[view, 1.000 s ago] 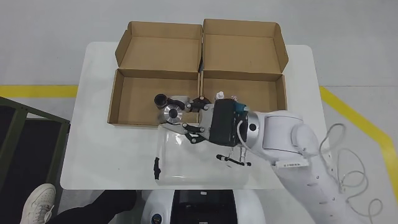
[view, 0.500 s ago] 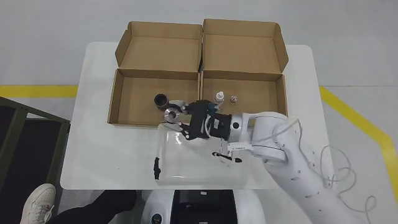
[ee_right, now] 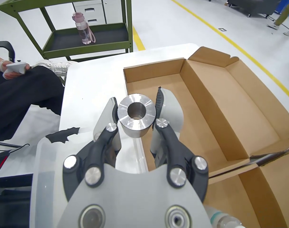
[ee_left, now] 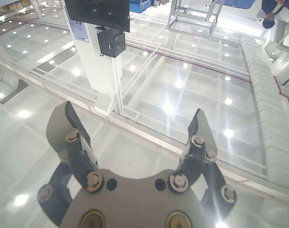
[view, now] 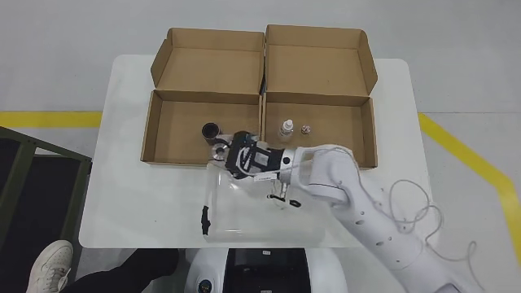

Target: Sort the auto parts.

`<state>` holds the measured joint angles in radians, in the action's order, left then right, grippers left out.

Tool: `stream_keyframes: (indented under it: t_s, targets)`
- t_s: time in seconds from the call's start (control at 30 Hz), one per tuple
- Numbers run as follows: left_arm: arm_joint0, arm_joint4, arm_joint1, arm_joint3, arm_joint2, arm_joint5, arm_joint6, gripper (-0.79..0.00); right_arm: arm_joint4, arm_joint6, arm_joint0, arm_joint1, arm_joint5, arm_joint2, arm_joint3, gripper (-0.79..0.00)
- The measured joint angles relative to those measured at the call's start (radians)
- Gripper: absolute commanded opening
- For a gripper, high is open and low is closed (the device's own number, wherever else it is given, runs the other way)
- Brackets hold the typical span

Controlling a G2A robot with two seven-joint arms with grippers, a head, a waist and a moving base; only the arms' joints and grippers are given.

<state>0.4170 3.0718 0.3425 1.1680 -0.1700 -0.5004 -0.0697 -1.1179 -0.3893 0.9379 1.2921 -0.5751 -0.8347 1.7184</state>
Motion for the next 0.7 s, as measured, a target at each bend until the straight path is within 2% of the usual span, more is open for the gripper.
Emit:
stream_keyframes:
  t_s: [0.7]
  targets:
    - [0.000,0.000,0.000,0.000,0.000,0.000,0.000,0.000,-0.068,0.017,-0.142,0.072,0.190,0.102,-0.293,-0.785]
